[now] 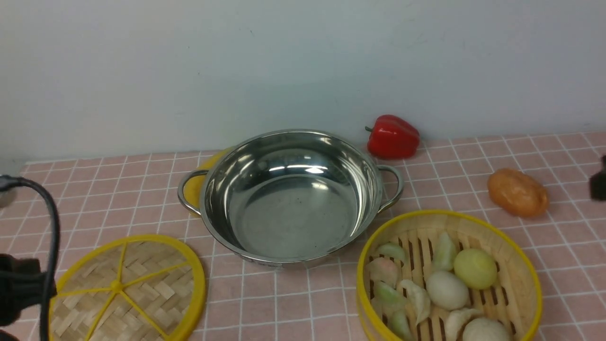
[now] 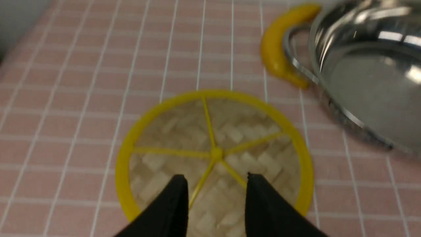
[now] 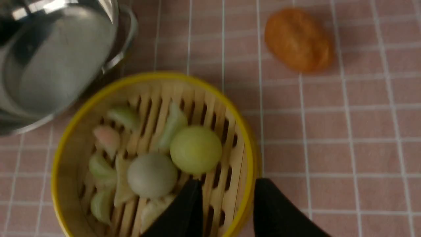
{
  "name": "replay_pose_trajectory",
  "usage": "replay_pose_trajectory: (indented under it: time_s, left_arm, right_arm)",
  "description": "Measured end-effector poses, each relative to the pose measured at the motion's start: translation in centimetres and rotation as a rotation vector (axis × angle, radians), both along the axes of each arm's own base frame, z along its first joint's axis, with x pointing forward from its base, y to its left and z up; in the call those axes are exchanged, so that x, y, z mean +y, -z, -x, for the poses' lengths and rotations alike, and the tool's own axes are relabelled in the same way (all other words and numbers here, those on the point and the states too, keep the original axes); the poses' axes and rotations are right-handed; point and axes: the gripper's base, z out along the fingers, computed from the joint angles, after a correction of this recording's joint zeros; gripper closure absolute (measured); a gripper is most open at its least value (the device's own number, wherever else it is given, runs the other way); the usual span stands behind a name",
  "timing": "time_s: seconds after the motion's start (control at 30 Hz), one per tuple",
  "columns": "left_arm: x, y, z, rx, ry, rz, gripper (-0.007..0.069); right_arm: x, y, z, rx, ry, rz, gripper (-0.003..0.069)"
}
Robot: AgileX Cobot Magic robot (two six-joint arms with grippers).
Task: Place the steamer in the pot on the pink tablecloth, and put the lid on the steamer.
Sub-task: 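Reach for and grasp the rim of the bamboo steamer holding the buns with the right gripper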
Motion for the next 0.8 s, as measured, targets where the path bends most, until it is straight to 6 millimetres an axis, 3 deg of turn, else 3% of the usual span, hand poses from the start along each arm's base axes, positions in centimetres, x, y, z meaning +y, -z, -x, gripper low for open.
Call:
replay_pose_trajectory:
  time_s: [0.1,0.3,0.8]
  left_arm:
    - [0.0,1.5,-0.6,0.149,0.0,0.015,0.0382]
    - [0.1,3.2,-0.9,0.339,0.0,0.031,0.0382]
    - [0.0,3.5,-0.8,0.383,0.001,0.035,0.0382]
  right_arm:
    - [1.1,3.8,-2.0,0.142,-0.072,0.015,0.0419]
    - [2.8,7.3,-4.5,0.202,-0.122,0.035,0.0419]
    - [2.3,11.5,-7.1,0.244,-0.06,0.13,0.0419]
